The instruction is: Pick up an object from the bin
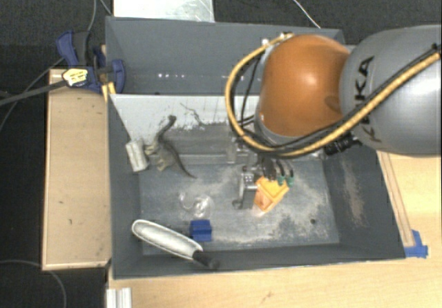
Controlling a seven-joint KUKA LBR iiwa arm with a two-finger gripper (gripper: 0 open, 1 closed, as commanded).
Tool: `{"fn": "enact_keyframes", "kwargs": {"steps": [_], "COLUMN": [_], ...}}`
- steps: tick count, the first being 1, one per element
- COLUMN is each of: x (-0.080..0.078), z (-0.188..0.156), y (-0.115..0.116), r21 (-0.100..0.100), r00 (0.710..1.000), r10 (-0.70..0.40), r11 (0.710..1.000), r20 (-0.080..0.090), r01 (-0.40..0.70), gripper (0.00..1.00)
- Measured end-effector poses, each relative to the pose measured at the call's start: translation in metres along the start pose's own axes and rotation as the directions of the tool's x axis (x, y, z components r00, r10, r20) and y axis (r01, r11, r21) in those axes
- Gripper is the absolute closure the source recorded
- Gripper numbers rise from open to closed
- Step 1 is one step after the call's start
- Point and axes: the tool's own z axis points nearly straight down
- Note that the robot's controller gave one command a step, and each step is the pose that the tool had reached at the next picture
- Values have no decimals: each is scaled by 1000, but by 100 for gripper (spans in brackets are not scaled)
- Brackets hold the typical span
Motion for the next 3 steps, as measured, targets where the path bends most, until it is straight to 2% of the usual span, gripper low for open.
{"fn": "enact_keyframes", "kwargs": {"steps": [1,2,3], "x": [-2,8,10], "z": [-5,29,67], "y": [-1,-30,-84], "r21": [-1,0,-1], "r00": [1000,990,994], "r10": [6,143,107], "r11": [1000,990,994], "r20": [8,0,9], "r01": [-6,-143,-107], "gripper": [0,0,0]}}
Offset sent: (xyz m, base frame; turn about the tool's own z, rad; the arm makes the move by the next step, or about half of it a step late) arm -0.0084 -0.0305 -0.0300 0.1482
